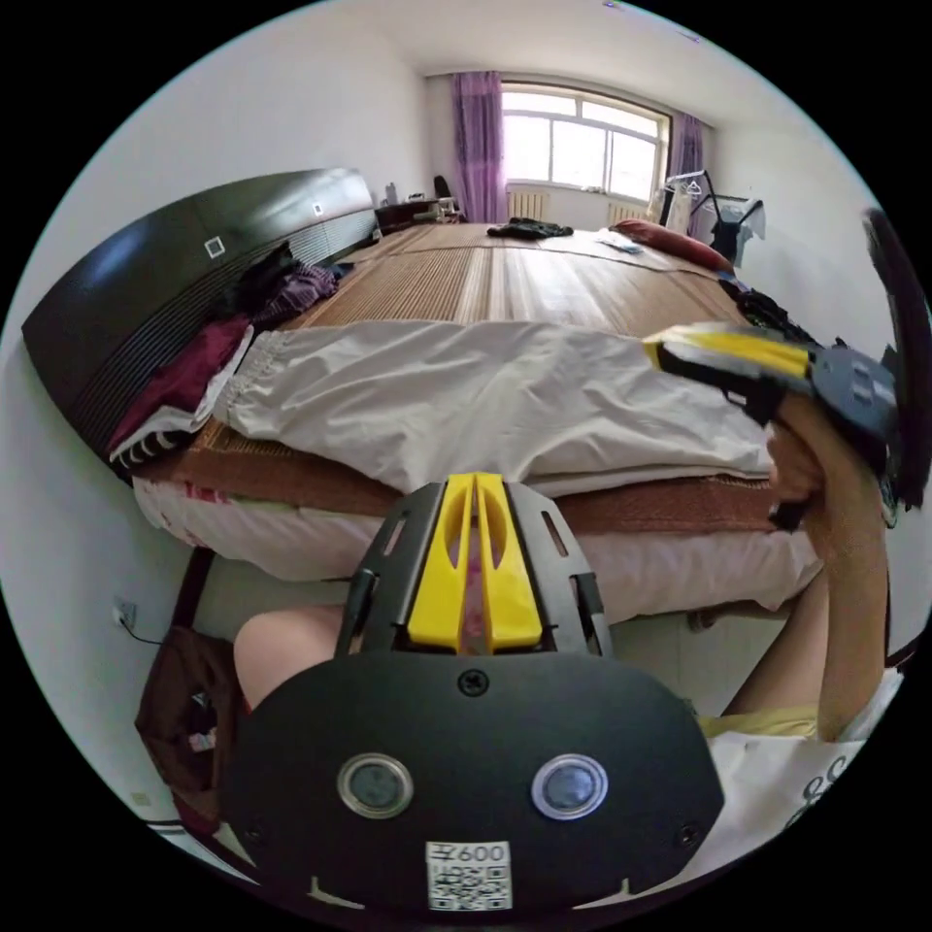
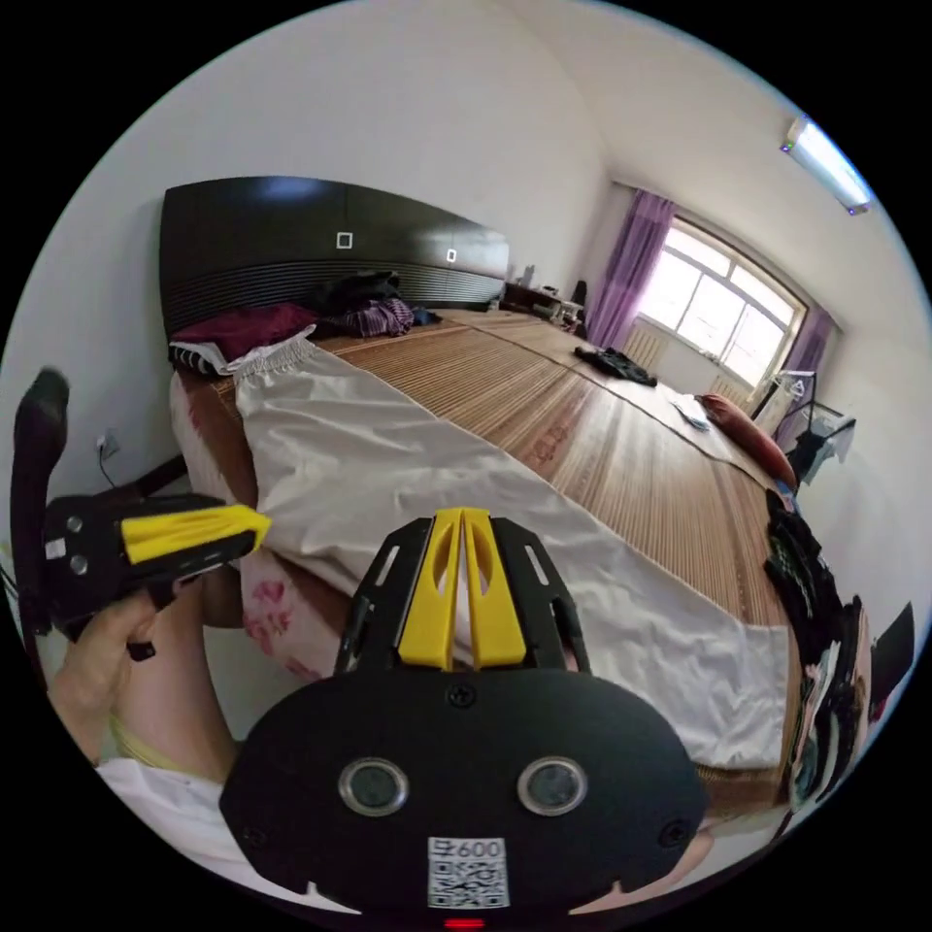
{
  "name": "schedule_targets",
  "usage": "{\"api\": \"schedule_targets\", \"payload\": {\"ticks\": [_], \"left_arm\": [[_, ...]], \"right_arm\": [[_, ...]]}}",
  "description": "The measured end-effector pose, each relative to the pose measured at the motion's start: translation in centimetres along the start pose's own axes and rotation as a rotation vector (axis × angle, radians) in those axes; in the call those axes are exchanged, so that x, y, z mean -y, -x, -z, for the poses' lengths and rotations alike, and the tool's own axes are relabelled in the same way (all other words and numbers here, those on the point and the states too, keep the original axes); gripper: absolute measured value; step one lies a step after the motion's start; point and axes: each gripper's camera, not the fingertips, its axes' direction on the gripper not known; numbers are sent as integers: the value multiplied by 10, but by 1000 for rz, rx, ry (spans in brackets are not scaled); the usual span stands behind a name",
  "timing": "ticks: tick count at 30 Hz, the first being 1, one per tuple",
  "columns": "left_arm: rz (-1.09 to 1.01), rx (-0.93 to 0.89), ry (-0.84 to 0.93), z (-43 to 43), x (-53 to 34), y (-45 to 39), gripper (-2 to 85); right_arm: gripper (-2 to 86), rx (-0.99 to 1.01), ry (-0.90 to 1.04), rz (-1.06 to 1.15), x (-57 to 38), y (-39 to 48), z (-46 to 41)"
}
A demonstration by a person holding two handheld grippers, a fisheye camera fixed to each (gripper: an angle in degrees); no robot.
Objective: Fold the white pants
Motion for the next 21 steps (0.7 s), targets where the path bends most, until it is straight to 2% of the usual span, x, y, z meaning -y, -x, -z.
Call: {"api": "schedule_targets", "payload": {"ticks": [1,4,5,9,11,15,17,21], "left_arm": [[11,-5,37,0,2,14,43],[67,-44,96,1,3,39,166],[87,-41,103,6,4,46,179],[62,-46,64,25,5,50,154],[8,-24,86,25,12,46,112],[-15,-44,87,35,23,47,60],[-11,-77,93,47,26,48,34],[-8,-81,75,75,33,46,20]], "right_arm": [[-8,34,15,26,15,-10,-20],[-8,150,25,39,55,-37,-77],[-8,223,59,72,69,-44,-104],[-8,372,180,102,92,-52,-178],[-8,413,254,136,90,-45,-218],[-8,363,343,220,72,-28,-267],[-8,276,419,289,52,-20,-299],[-8,280,361,283,32,-33,-312]]}}
